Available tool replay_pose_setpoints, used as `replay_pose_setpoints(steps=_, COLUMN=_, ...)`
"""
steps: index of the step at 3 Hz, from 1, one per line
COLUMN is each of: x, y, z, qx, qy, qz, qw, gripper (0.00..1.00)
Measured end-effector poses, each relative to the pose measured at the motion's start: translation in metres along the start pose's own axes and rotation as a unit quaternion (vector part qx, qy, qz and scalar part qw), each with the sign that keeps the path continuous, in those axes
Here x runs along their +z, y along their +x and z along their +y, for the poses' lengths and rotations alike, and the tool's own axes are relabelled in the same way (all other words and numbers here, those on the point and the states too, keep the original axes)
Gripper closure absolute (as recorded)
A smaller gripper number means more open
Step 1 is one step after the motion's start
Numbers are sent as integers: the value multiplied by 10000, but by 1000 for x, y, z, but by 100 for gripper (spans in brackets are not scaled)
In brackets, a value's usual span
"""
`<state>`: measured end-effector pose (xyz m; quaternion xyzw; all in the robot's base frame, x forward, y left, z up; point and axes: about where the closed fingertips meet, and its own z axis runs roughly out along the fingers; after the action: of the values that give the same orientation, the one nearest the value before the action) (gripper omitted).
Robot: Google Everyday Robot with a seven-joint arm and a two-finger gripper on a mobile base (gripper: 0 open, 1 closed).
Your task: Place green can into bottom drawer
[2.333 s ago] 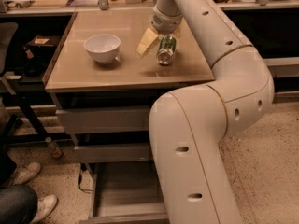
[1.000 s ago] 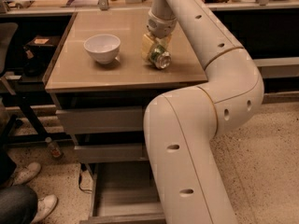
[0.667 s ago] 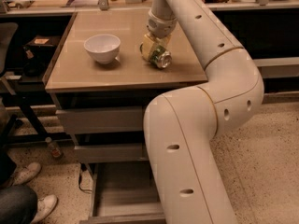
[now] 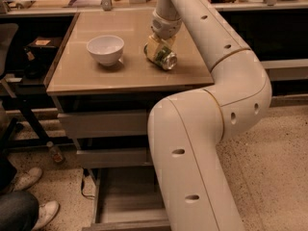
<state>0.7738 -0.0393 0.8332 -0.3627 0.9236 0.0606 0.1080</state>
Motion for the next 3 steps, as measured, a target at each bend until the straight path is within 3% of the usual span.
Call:
replay_pose_setpoints(steps=1, x=1, y=-12, z=-3, qx=-131, qy=84, qz=-208, qw=9997, gripper=100)
replay_pose_setpoints(steps=3, x=-16, y=10, z=-11, qx=-270, qy=237, qz=-226, qw=9991, gripper=100)
